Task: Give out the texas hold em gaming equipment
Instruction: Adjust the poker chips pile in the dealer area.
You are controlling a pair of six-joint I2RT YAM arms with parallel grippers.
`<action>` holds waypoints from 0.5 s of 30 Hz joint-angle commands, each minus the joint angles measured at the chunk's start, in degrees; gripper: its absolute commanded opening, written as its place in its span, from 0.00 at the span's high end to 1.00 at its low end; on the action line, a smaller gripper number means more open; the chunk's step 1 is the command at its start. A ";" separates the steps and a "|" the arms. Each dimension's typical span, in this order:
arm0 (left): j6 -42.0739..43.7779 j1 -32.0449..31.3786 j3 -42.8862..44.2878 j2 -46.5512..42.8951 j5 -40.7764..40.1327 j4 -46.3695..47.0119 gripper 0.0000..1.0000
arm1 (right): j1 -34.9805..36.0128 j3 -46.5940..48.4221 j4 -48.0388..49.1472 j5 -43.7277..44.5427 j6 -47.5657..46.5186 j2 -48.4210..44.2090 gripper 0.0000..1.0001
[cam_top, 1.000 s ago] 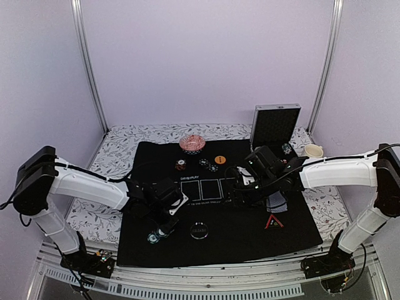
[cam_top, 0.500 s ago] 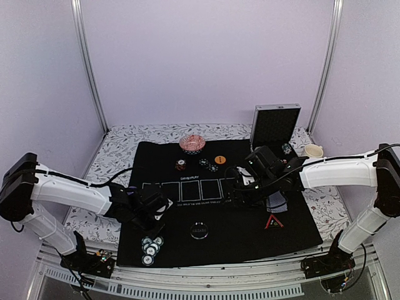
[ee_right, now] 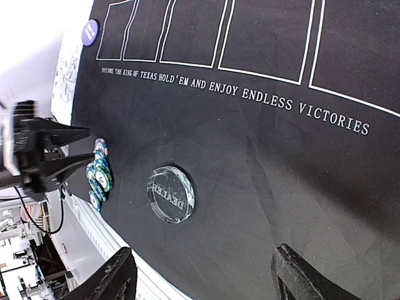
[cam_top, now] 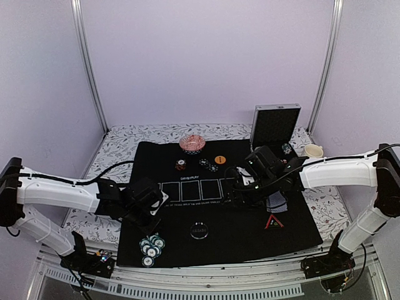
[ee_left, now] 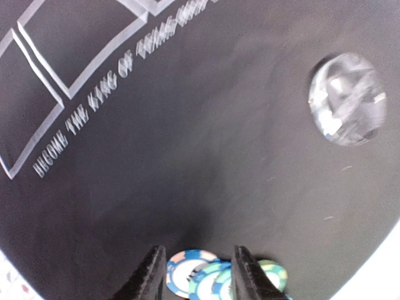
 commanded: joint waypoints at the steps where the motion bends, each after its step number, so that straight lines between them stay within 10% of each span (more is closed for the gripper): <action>1: 2.78 -0.86 3.18 -3.91 0.46 -0.12 0.61 | -0.19 0.35 -0.05 0.54 -0.04 -1.81 0.24; 6: 4.60 -0.99 5.19 -7.57 0.26 -0.06 0.56 | -0.25 1.54 -2.89 2.68 -0.87 -3.24 0.23; 15: 8.14 2.91 8.80 -21.14 -3.41 2.10 0.18 | -1.00 7.68 -17.08 17.77 -4.30 -9.01 0.01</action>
